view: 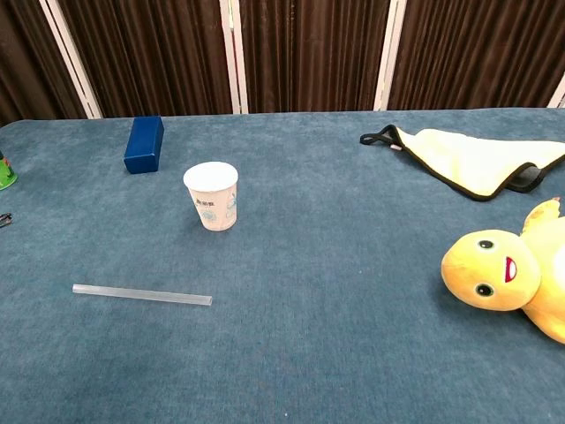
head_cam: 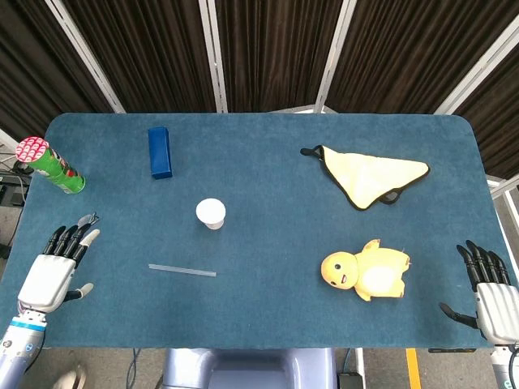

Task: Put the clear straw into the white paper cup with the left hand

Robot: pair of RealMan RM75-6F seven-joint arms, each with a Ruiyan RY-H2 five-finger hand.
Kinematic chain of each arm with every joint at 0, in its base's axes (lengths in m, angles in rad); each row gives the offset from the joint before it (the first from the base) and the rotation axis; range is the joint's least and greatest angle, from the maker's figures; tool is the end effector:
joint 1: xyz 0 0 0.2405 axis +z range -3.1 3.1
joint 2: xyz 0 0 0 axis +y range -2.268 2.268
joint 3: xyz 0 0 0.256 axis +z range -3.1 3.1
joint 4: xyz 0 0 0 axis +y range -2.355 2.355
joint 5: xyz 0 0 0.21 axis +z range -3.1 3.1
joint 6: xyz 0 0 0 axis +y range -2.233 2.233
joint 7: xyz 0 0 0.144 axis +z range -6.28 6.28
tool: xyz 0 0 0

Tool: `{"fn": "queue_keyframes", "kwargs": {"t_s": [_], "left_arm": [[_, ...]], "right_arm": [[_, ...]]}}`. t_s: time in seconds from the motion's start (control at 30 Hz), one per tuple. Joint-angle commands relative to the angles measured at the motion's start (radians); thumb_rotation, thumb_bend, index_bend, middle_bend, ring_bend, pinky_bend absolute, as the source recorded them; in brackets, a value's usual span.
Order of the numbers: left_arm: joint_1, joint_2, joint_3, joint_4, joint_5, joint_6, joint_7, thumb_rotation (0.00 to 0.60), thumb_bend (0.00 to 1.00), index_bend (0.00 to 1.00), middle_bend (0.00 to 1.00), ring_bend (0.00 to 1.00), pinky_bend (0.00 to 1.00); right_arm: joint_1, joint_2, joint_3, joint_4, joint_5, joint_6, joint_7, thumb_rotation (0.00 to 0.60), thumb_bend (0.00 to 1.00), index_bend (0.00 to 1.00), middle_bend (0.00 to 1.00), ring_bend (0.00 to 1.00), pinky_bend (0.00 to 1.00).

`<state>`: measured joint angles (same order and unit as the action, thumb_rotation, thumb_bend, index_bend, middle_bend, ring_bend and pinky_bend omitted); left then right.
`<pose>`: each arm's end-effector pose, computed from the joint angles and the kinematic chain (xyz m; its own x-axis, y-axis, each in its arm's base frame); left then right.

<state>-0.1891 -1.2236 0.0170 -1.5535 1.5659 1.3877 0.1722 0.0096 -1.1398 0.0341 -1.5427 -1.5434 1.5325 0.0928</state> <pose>-0.2947 0.1965 0.1049 0.5315 0.0985 0.8413 0.8398 -0.1908 -0.5082 -0.3281 -0.1543 0.1606 0.3572 0.0019 0.9340 -0.9339 0.0196 0.3571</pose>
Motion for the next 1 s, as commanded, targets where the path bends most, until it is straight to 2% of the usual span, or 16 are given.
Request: {"fn": "queue_keyframes", "kwargs": {"t_s": [0.03,0.5,1.0], "left_arm": [[0.0,0.0,0.0,0.0,0.0,0.001,-0.001,0.6,0.1,0.02,0.0,0.0,0.0],[-0.003,-0.002,0.002,0.007,0.005,-0.005,-0.011,0.6,0.1,0.04,0.0,0.0,0.0],[-0.012,-0.001,0.001,-0.015,0.021,-0.005,-0.028,0.6,0.1,0.11,0.0,0.0,0.0]], "right_arm": [[0.0,0.0,0.0,0.0,0.0,0.0,-0.001,0.6,0.07,0.0,0.0,0.0,0.0],[0.002,0.001,0.002,-0.007,0.003,-0.004,-0.009,0.6,0.07,0.0,0.0,0.0,0.0],[-0.001,-0.001,0.0,-0.001,0.002,0.001,-0.004,0.6,0.08,0.0,0.0,0.0,0.0]]}}
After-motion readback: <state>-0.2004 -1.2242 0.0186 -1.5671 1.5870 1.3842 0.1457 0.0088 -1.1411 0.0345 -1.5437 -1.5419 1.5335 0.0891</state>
